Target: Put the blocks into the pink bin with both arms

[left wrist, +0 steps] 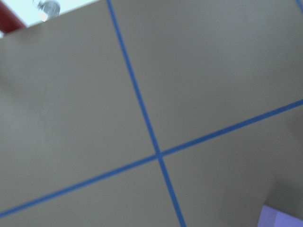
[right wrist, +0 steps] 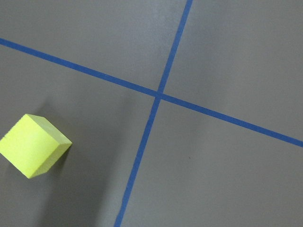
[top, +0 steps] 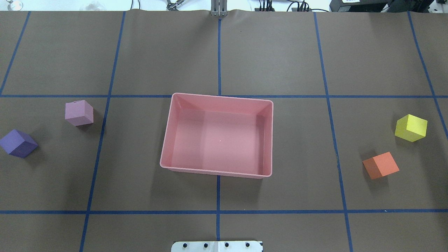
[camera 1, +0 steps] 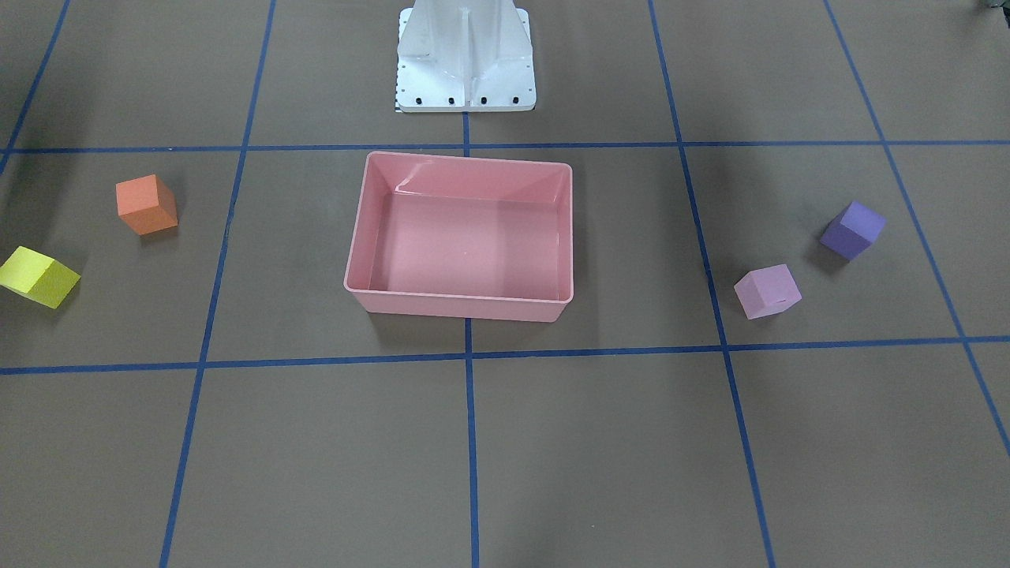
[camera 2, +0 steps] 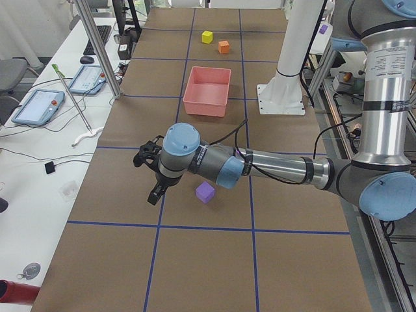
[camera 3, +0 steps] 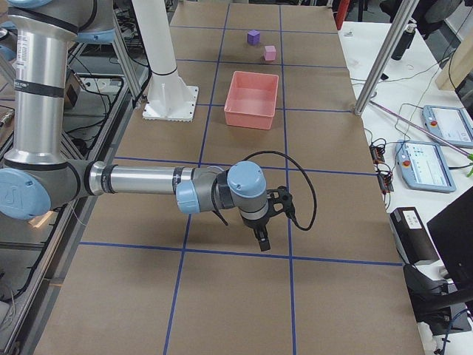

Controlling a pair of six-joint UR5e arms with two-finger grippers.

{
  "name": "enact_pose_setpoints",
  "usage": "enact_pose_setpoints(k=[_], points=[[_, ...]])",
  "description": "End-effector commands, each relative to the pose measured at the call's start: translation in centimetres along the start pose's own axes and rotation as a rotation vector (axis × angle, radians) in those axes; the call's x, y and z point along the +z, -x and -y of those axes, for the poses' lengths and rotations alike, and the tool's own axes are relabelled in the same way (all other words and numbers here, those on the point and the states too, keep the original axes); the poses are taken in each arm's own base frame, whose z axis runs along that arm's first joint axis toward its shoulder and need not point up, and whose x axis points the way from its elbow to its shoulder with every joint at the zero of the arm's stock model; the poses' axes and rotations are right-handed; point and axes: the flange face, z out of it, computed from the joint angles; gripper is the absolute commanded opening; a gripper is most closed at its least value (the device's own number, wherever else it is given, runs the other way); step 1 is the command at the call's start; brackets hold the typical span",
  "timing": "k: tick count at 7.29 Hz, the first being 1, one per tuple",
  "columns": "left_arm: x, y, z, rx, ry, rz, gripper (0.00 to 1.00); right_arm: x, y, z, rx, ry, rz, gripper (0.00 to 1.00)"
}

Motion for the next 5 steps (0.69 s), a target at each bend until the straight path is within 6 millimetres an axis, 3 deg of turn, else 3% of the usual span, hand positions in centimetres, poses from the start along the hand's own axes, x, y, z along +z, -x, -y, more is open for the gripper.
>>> enact_pose_setpoints(k=[1,2,3,4,5], points=[[2.1,-0.9,-0.5,0.021,0.022,-0.038,1.0,0.0,0.2,0.0,-0.01,-0.007,0.014,1.0],[3.4,-1.0,-0.8,0.011,0.051,-0.048,1.0,0.3,-0.1,-0.7,-0.013,-0.007,0.009,1.0],[4.7,0.1,-3.2,-0.072,0.091,-0.053,1.0,1.0,-0.6,-2.3,0.005,0.011,0.003,1.0],[4.8,0.1,-3.6,-0.191,0.089,-0.046,1.0,0.8,-0.4,-2.4,0.002,0.009,0.001,1.0],[5.9,-1.0,-3.3,-0.187,0.102,-0.061,1.0,0.8,-0.5,-2.4,0.014,0.009,-0.004,1.0]])
